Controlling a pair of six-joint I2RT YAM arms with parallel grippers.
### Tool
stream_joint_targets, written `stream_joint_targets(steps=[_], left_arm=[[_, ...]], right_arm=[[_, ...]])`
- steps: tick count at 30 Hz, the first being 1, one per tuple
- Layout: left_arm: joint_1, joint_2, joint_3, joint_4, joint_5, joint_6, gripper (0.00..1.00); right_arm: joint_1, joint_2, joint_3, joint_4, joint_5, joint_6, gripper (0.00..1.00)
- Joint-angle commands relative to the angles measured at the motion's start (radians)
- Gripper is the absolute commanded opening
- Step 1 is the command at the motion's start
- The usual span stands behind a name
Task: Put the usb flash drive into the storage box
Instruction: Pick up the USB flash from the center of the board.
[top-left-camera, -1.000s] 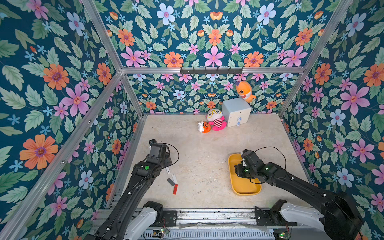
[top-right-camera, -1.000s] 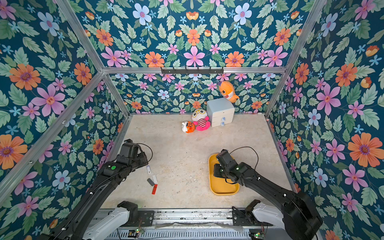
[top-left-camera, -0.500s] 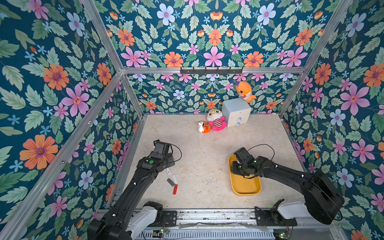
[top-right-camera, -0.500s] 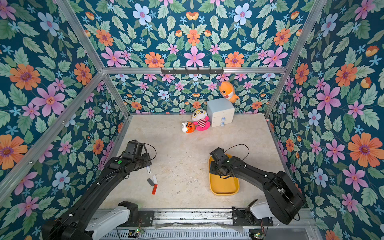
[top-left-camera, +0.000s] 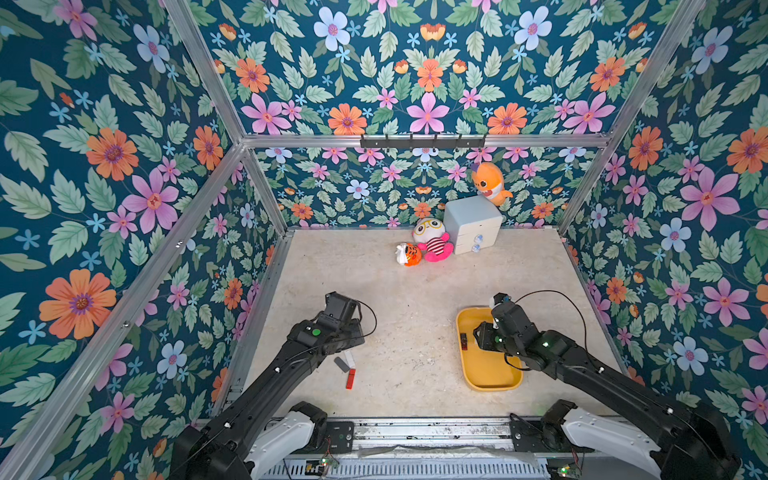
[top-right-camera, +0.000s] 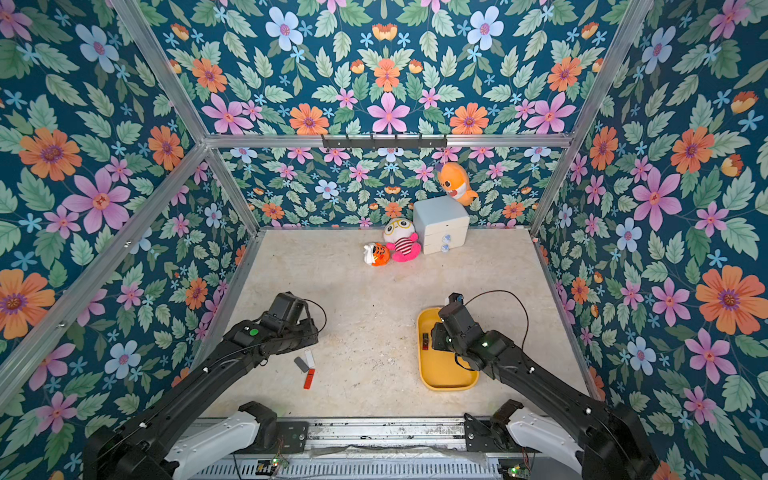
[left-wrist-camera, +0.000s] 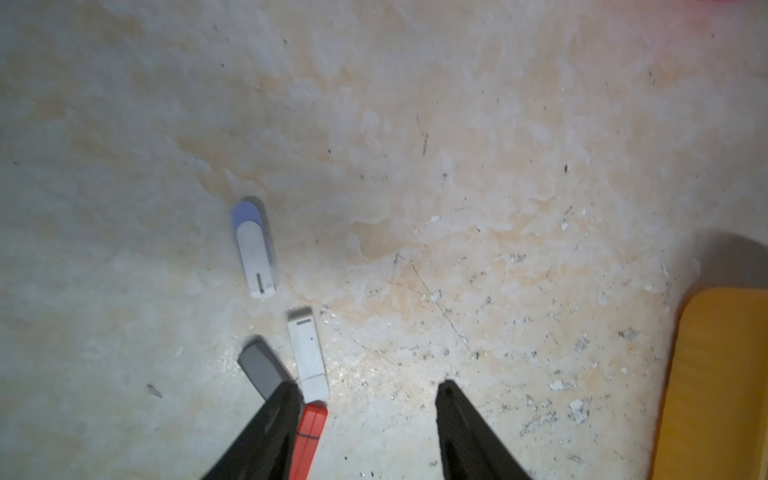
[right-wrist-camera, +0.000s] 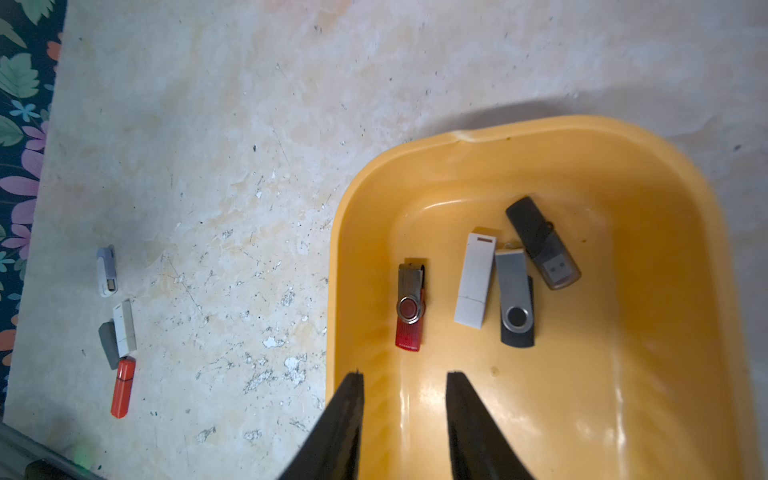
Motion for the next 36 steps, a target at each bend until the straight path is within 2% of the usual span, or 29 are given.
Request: stream_joint_targets(steps=[1,7,15,28,36], left_arm=[[-0.1,0.002,-0.043,-0.007,-0.066,-0.142,0.59],[-0.227,-0.029,-0.162,-0.009,-0.123,-0.288,0.6],[-0.377,0.019,-0.236,-0.007,-0.157,-0.412,0.6],[-0.386,-0.06,-0.316,-0.034,-0.183,-0.484,0.57],[-0.383,0.017,-0.343,0.019,-0.165,-0.478,0.53]], right_arm=[[0.001,-0.063,-0.026,-0.026,0.072,-0.071,0.4],[0.001,-0.134,-0.079,-0.014,0.088,-0.069,0.42],[0.001,-0.158,-0.09,-0.022,0.12,-0.076,0.46],[0.0,-0.178,-0.096,-0.03,0.123,-0.082,0.47],[0.0,-0.172,-0.096,-0.036,0.121,-0.088,0.47]])
